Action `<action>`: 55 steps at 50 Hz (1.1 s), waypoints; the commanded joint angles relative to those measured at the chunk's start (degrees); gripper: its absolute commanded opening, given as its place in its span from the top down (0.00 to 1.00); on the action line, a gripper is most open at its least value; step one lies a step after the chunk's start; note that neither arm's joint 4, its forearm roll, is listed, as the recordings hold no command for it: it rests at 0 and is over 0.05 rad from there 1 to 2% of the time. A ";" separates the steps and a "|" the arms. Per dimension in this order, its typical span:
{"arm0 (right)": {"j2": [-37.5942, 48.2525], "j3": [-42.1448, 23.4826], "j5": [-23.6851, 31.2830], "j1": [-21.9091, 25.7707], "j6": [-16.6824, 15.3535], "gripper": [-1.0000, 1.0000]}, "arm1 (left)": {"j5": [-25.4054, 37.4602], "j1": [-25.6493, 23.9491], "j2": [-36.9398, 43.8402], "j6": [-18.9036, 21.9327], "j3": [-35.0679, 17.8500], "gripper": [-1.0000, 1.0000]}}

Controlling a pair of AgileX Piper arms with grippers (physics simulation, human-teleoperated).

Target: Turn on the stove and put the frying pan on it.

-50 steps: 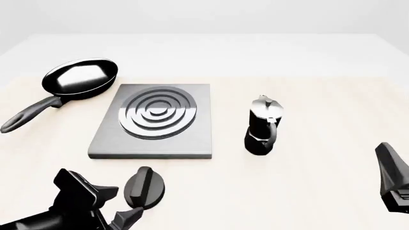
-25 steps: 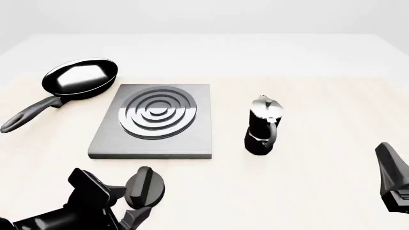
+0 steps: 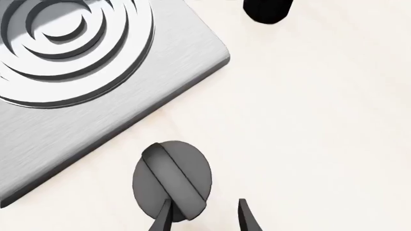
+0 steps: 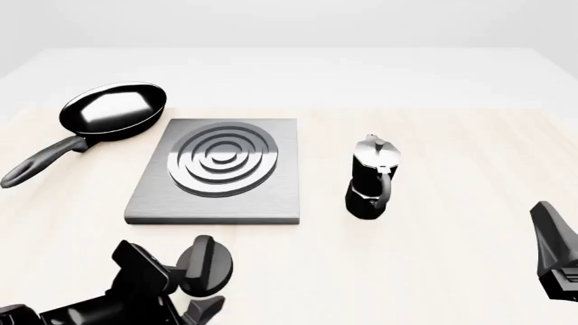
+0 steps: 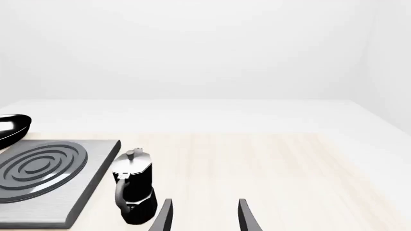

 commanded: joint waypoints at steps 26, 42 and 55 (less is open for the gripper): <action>0.00 0.00 0.00 0.00 0.00 0.00 | -2.31 -5.07 5.37 -3.07 -3.75 0.00; 0.00 0.00 0.00 0.00 0.00 0.00 | -0.13 -4.22 5.24 -2.77 -6.47 0.00; 0.00 0.00 0.00 0.00 0.00 0.00 | 4.76 -3.74 -0.91 -2.23 -6.73 0.00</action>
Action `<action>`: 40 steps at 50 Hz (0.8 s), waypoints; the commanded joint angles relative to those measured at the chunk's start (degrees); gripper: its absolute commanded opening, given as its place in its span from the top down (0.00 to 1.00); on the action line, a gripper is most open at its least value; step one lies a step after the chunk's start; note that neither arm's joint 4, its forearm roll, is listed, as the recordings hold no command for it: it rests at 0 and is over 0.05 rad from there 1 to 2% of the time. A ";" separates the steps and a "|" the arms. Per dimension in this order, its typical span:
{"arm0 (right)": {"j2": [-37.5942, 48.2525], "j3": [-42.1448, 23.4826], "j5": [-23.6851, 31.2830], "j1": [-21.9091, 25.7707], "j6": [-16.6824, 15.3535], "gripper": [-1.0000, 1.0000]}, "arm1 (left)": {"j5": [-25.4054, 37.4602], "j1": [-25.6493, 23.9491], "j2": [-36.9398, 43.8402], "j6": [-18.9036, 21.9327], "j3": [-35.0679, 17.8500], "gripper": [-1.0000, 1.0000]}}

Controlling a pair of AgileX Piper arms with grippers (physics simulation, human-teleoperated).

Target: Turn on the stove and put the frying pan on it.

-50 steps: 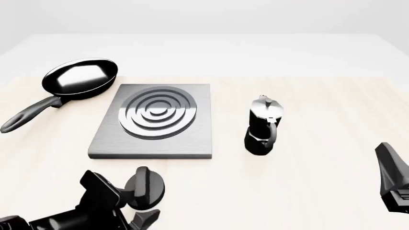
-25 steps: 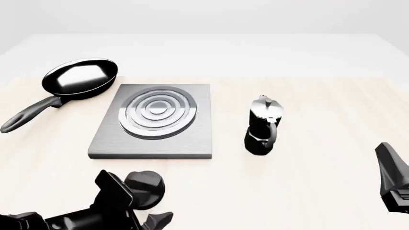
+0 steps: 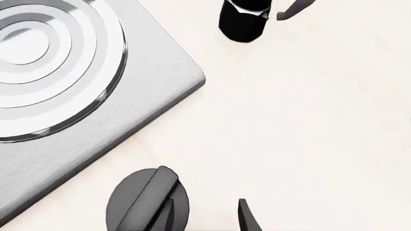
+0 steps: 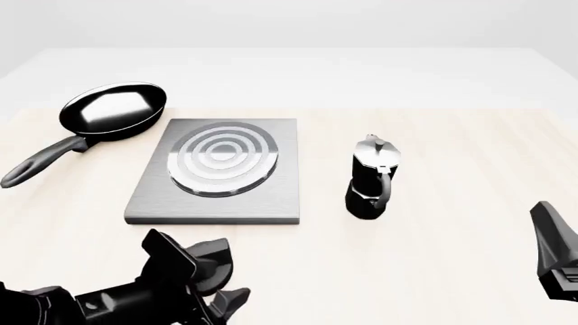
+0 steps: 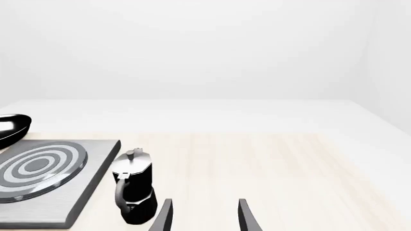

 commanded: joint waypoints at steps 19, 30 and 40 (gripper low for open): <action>0.00 0.00 0.00 0.00 0.00 0.00 | 25.50 1.24 -34.05 2.43 -0.33 0.00; 0.00 0.00 0.00 0.00 0.00 0.00 | 31.11 2.27 -40.79 2.30 -1.42 0.00; 0.00 0.00 0.00 0.00 0.00 0.00 | 33.44 4.02 -43.68 4.31 -1.91 0.00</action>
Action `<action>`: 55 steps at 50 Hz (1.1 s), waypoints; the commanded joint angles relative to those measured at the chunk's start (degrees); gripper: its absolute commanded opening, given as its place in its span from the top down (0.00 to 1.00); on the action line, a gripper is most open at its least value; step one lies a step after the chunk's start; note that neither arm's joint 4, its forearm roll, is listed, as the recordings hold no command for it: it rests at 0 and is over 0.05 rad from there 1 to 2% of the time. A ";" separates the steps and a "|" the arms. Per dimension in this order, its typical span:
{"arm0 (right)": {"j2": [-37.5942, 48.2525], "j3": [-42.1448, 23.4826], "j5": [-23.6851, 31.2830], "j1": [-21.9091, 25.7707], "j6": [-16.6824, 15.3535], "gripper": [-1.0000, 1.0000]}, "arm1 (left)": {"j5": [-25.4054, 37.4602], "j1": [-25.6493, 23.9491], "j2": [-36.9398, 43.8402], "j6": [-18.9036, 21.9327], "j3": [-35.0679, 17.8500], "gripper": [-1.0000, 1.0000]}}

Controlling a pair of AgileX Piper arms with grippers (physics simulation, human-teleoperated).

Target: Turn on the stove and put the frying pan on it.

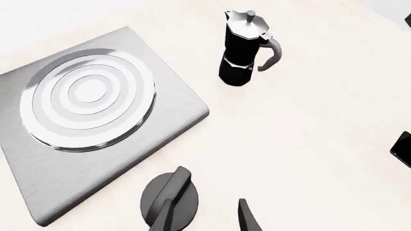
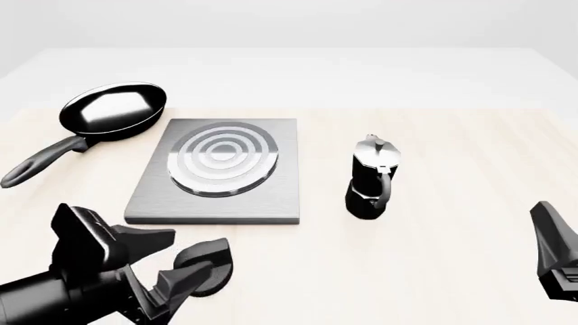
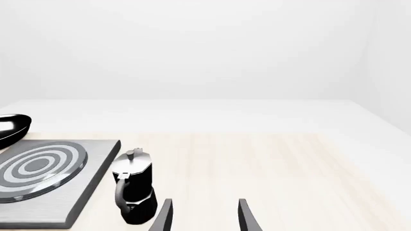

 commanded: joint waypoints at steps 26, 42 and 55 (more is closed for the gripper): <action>0.00 0.00 0.00 0.00 0.00 0.00 | 14.59 10.59 -11.09 6.34 -7.53 0.00; 0.00 0.00 0.00 0.00 0.00 0.00 | 21.85 17.88 -14.49 12.76 -14.08 0.00; 0.00 0.00 0.00 0.00 0.00 0.00 | 22.05 23.47 -9.73 14.50 -20.37 0.00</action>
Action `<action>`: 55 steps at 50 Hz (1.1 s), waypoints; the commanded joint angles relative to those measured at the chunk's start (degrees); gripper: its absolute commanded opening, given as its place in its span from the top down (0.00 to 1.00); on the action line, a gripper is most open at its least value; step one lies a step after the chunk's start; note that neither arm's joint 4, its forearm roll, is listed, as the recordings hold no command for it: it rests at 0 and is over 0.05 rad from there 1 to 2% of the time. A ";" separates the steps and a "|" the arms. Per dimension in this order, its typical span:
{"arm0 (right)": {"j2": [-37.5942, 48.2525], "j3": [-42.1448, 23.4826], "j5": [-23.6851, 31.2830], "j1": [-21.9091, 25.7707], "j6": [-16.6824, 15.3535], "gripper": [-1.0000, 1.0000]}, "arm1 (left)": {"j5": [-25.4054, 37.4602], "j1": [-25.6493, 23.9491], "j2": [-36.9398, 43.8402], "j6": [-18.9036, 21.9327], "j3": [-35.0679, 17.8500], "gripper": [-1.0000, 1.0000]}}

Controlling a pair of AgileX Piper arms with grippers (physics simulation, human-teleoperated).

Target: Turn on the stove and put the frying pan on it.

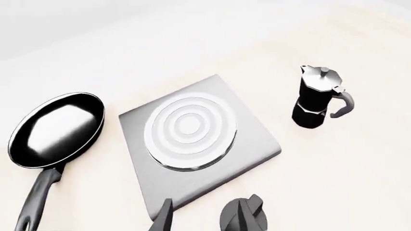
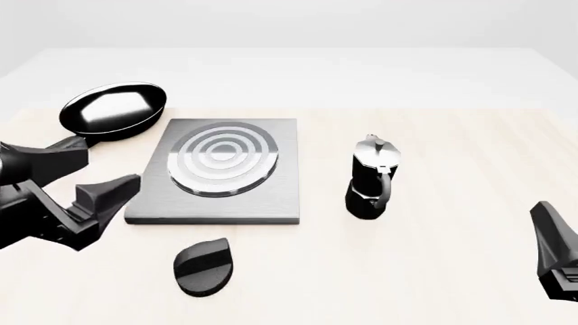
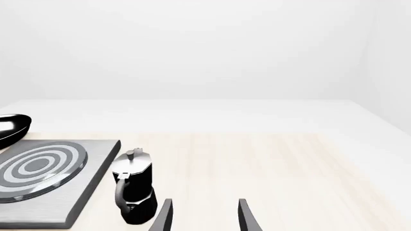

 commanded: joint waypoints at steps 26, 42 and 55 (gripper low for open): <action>0.00 0.00 0.00 0.00 0.00 0.00 | -0.16 12.61 15.22 5.78 -14.53 0.00; 0.00 0.00 0.00 0.00 0.00 0.00 | -2.97 20.02 25.38 8.56 -20.13 0.00; 0.00 0.00 0.00 0.00 0.00 0.00 | -2.13 24.57 28.85 10.14 -24.06 0.00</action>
